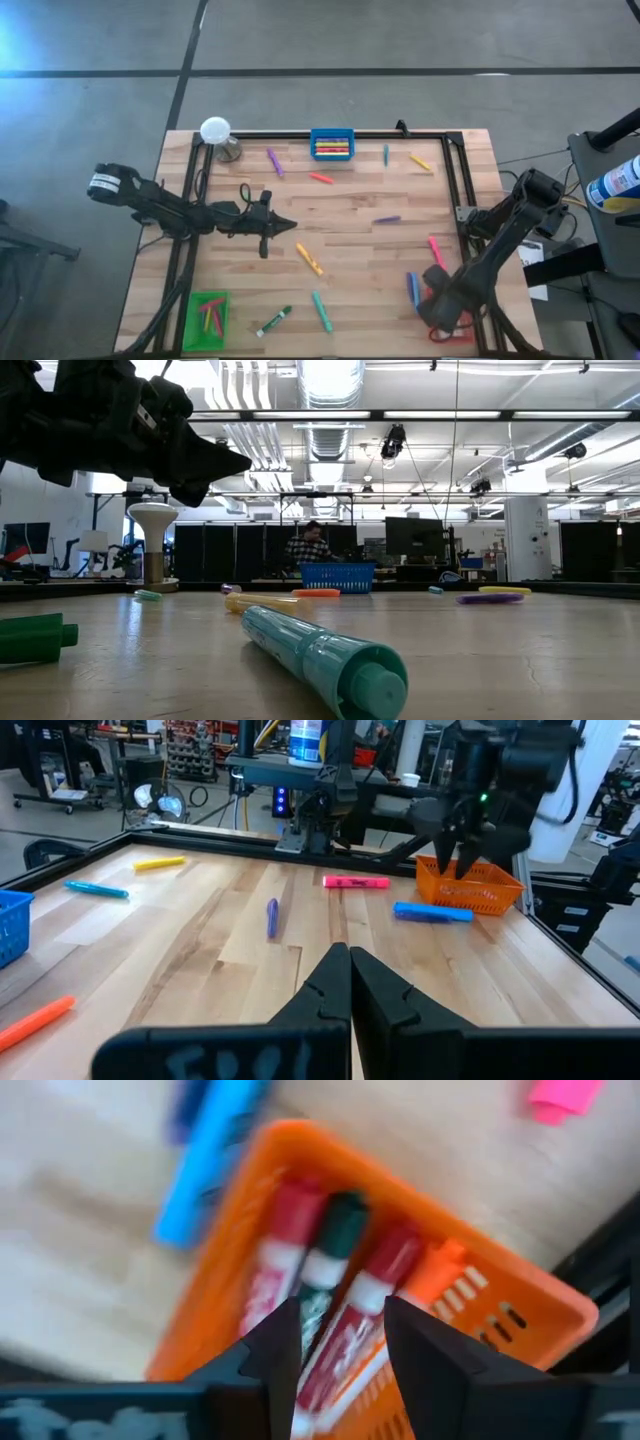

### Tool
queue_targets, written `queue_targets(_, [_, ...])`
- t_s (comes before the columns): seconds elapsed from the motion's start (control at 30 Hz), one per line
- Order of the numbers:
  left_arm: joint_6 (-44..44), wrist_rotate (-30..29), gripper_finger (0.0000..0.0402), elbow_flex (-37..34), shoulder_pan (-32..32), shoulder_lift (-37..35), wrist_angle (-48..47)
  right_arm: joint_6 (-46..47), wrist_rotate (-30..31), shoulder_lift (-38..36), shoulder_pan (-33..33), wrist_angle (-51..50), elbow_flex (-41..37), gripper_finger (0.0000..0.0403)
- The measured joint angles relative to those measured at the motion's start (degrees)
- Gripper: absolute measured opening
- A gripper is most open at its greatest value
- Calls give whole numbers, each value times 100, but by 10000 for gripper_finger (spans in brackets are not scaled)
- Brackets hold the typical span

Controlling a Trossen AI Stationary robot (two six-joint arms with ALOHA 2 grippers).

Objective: Pick & Place Markers
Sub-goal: Put the bottom violet pen into the green bin

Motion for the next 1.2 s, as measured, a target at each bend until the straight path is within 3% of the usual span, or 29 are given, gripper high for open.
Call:
queue_targets(0.13, [2, 0, 0, 0, 0, 0, 0, -524, 308, -301, -9, -376, 356, 144])
queue_targets(0.23, [2, 0, 0, 0, 1, 0, -7, -1085, 1331, -553, 0, -826, 611, 141])
queue_targets(0.37, [2, 0, 0, 0, 4, 0, -37, -2072, 2938, -837, -43, -627, 594, 132])
queue_targets(0.43, [2, 0, 0, 0, 4, 0, -55, -2285, 3336, -954, -161, -421, 445, 127])
queue_targets(0.57, [2, 0, 0, 0, 4, 0, -98, -2226, 3098, -1036, -595, -119, 62, 114])
queue_targets(0.73, [2, 0, 0, 0, 4, 0, -103, -2194, 2311, -916, -1268, -74, -195, 107])
queue_targets(0.93, [3, 0, 0, 0, 2, 0, -138, -2535, 1541, -486, -1880, -60, -235, 136])
queue_targets(1.2, [2, 0, 0, 0, -2, 0, -140, -2776, 1196, -46, -2101, 300, -235, 157])
